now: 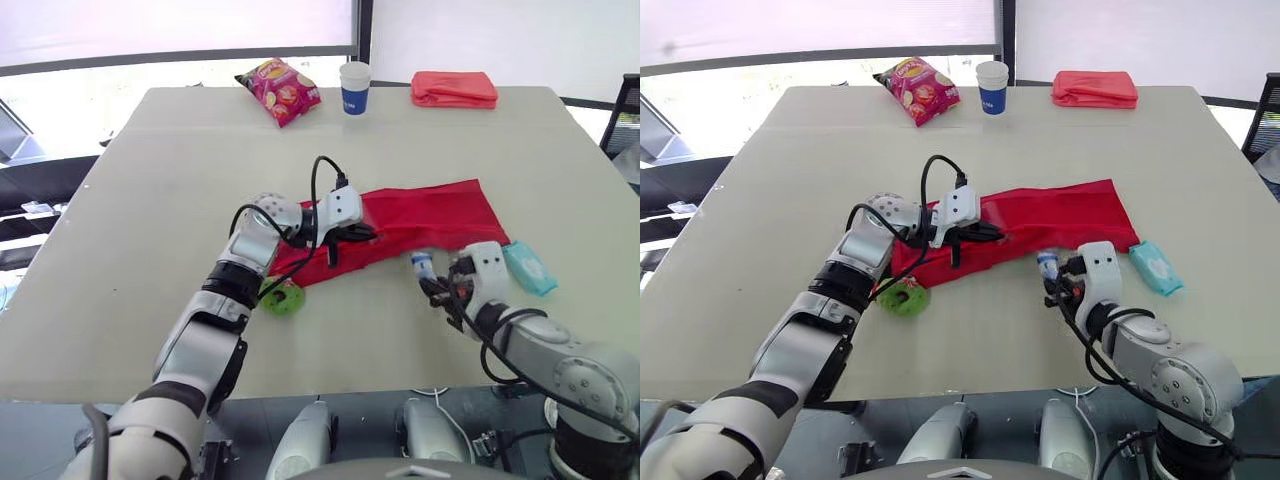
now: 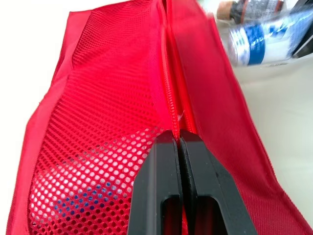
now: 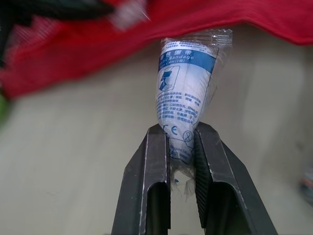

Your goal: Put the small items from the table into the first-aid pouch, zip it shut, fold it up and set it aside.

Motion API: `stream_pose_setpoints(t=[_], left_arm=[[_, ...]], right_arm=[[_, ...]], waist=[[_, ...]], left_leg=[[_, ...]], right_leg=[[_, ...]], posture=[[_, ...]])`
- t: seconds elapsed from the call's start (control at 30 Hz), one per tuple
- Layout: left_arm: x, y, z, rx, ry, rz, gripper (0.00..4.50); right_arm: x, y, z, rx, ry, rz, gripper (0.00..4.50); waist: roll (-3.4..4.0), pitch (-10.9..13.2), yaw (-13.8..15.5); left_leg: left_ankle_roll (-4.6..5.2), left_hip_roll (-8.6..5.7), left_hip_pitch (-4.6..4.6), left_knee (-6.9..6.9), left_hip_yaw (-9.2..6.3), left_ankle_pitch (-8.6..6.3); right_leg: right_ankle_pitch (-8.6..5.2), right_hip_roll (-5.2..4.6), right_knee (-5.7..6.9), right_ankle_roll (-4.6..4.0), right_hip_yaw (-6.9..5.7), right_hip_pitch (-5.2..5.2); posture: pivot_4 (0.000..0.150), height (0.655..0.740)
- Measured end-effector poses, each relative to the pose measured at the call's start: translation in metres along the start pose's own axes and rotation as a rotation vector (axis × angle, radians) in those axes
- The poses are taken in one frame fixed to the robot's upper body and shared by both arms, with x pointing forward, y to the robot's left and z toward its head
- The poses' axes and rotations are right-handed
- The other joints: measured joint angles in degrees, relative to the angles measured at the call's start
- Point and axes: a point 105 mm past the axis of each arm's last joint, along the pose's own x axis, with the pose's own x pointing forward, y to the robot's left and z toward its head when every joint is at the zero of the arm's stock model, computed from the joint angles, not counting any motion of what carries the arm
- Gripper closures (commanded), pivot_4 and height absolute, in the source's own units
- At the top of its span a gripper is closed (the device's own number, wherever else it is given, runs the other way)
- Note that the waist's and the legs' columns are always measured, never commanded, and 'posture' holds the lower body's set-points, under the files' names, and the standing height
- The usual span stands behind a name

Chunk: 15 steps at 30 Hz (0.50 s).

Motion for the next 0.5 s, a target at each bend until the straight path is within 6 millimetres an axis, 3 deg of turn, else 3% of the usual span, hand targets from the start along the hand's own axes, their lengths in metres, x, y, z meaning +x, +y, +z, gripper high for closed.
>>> stream_pose_setpoints(t=[0.1,0.23,0.37,0.5], left_arm=[[-0.001,0.0,0.006,0.0,-0.009,0.003,4.5],[-0.001,-0.003,0.006,-0.015,-0.008,0.005,4.5],[-0.003,-0.003,0.005,-0.032,-0.001,0.018,4.5],[-0.005,-0.002,0.004,-0.037,0.002,0.028,4.5]], right_arm=[[0.006,0.012,0.011,-0.027,-0.007,0.058,4.41],[0.01,0.014,0.007,-0.051,0.052,0.106,4.41],[-0.017,0.015,-0.006,-0.117,0.143,0.227,4.41],[-0.026,0.011,-0.013,-0.114,0.175,0.246,4.41]], waist=[[0.03,0.0,-0.1],[0.05,0.0,-0.1],[0.05,0.0,0.0],[0.05,0.0,-0.3]], left_leg=[[0.0,0.0,0.0,-0.01,0.0,0.0],[0.0,-0.01,-0.01,-0.01,0.01,0.0],[0.01,-0.02,-0.02,-0.01,-0.01,0.0],[0.01,0.01,0.02,-0.01,0.08,0.0]], right_leg=[[0.0,0.0,-0.01,0.0,-0.01,-0.01],[0.0,0.0,-0.02,0.0,0.0,-0.01],[0.0,-0.02,-0.07,0.0,-0.02,0.02],[0.0,0.0,0.0,0.0,0.03,0.01]], posture=[[0.15,0.74],[0.15,0.74],[0.15,0.74],[0.15,0.74]])
